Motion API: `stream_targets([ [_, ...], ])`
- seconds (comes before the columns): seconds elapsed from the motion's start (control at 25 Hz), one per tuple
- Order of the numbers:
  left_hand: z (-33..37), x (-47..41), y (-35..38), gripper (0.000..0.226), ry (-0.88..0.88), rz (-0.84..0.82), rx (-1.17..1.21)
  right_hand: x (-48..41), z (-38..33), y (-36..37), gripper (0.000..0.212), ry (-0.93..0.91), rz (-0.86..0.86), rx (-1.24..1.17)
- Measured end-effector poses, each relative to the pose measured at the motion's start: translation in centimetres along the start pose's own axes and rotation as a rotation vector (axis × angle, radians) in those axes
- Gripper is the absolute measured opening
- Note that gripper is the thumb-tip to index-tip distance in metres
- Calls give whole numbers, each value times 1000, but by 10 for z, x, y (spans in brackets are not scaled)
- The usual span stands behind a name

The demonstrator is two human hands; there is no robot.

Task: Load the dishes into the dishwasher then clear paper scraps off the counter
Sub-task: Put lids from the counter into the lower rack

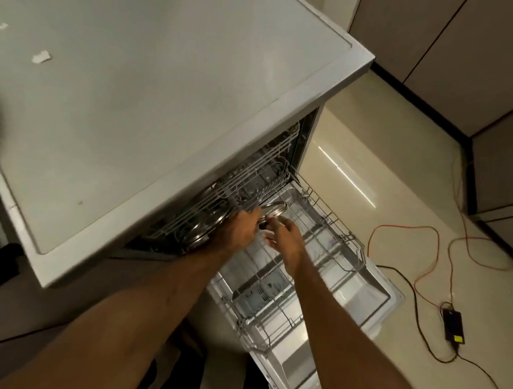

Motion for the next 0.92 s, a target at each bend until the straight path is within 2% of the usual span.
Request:
stream_targets([
  [0.08,-16,-30,6,31,-27,34,-6,-24,8,5,53,-7,23,67],
  [0.24,-62,-93,28,46,-92,118,-70,-59,24,2,36,14,27,174],
  [0.36,-84,-127,39,42,-186,106,-54,-77,34,-14,24,53,8,189],
  [0.48,-98,-153,50,41,-254,162,113,-85,41,-26,18,95,-18,146],
  [0.56,-114,-157,57,42,-300,313,317,-93,44,-36,15,114,-11,146],
  [0.68,-131,-166,76,50,-369,293,415,-104,47,-41,16,129,-25,134],
  [0.8,-149,-173,84,51,-414,482,616,-111,44,-42,19,112,-17,147],
  [0.84,-149,-173,87,47,-419,502,729,-112,41,-41,19,105,-20,144],
  [0.92,-146,-174,95,48,-439,388,714,-111,36,-37,17,98,-24,149],
])
Point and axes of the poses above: each hand's wrist, its own x-axis away from the middle knuckle, its own y-axis out of the palm, z = x × y, the point moved 9 cm from there along -x, towards the middle knuckle, and after that the axes turned 13 degrees about y, right-handed, at the moved point
